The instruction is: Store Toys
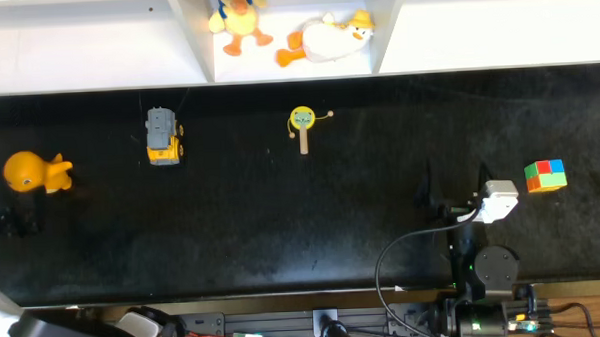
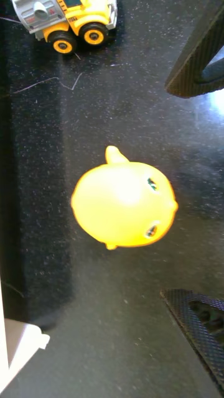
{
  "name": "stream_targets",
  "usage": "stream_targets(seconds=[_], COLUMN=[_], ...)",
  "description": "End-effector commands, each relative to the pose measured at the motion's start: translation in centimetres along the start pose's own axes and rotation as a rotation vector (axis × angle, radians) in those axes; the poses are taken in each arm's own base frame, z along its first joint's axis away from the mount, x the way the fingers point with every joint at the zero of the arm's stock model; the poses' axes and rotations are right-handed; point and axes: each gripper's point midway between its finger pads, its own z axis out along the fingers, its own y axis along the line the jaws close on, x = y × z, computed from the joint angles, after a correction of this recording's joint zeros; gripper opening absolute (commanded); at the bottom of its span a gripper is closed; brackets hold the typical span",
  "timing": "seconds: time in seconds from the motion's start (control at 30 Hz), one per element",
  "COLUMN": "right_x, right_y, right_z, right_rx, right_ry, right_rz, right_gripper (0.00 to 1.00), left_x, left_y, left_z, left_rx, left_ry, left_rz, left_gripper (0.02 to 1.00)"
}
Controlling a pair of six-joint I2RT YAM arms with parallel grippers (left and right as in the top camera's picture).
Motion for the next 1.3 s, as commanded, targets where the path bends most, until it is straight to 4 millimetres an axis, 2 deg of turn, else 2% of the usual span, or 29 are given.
stream_targets(seconds=[0.03,0.23,0.47,0.77,1.07,1.2,1.3], right_x=[0.3,0.3,0.3,0.3,0.3,0.3,0.3], right_y=[-0.1,-0.1,-0.1,-0.1,-0.1,-0.1,-0.1], right_z=[0.0,0.0,0.0,0.0,0.0,0.0,0.0], right_rx=[0.005,0.005,0.005,0.005,0.005,0.005,0.005], right_ry=[-0.002,-0.002,-0.002,-0.002,-0.002,-0.002,-0.002], right_rz=[0.004,0.004,0.004,0.004,0.004,0.004,0.004], right_gripper=[0.996,0.993,0.996,0.996,0.993,0.993,0.996], left_x=[-1.0,-1.4,-0.1,-0.6,-0.2,0.0,0.2], left_y=[1.5,2.6,2.0,1.8,1.6,1.9,2.1], left_z=[0.5,0.7,1.7,2.8,4.2,4.2,4.2], left_rx=[-0.040,-0.042,-0.005,0.010,0.031,0.016,0.006], left_ry=[0.032,0.047,0.102,0.095,0.110,0.122,0.134], left_rz=[-0.063,-0.089,-0.116,-0.084,-0.075,-0.072,-0.072], left_gripper=[0.998,0.998,0.998,0.998,0.998,0.996,0.936])
